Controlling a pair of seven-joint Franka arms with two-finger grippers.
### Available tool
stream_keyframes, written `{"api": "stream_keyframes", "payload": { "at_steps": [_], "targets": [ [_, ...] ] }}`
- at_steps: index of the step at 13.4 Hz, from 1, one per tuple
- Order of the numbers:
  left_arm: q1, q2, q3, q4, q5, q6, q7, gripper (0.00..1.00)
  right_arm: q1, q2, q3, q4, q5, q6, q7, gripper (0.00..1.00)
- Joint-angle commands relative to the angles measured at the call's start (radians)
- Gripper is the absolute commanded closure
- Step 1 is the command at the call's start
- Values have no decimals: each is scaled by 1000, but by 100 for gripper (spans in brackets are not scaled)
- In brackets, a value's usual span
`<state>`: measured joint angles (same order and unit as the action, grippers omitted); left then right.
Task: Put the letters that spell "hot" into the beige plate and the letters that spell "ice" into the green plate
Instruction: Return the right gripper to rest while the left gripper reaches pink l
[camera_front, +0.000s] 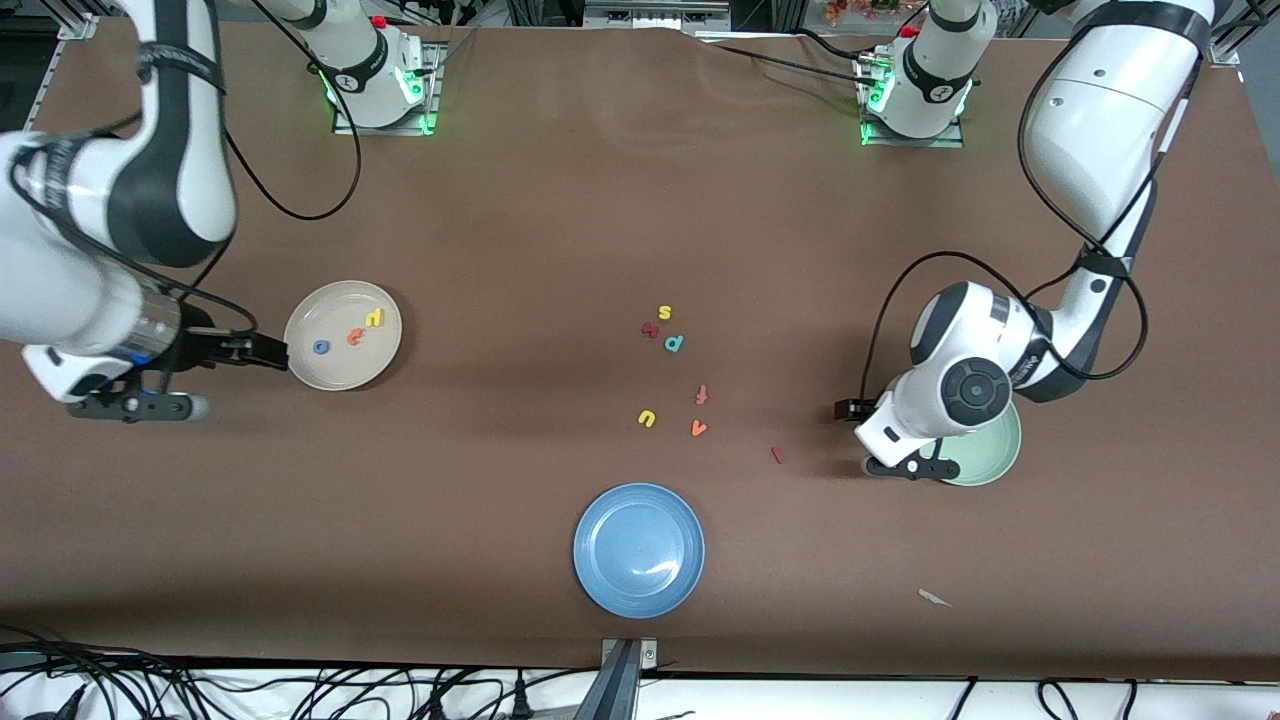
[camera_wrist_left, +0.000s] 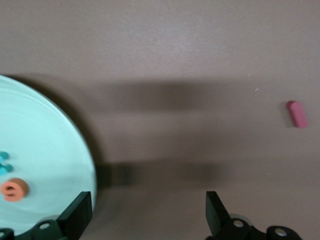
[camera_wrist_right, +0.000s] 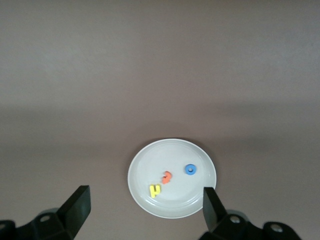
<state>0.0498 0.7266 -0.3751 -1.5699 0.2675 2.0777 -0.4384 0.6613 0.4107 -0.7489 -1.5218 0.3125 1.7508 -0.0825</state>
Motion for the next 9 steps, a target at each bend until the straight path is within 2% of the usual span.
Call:
{"api": "stream_keyframes", "payload": {
  "at_steps": [1, 6, 9],
  "targets": [
    [-69, 57, 5, 82, -24, -5, -146, 0, 0, 8, -10, 32, 33, -31, 9, 1],
    [-136, 138, 5, 177, -24, 42, -357, 0, 6, 5, -10, 34, 34, -30, 17, 1],
    [-163, 201, 5, 272, -25, 42, -463, 0, 9, -4, -7, 32, 34, -30, 15, 1]
  ]
}}
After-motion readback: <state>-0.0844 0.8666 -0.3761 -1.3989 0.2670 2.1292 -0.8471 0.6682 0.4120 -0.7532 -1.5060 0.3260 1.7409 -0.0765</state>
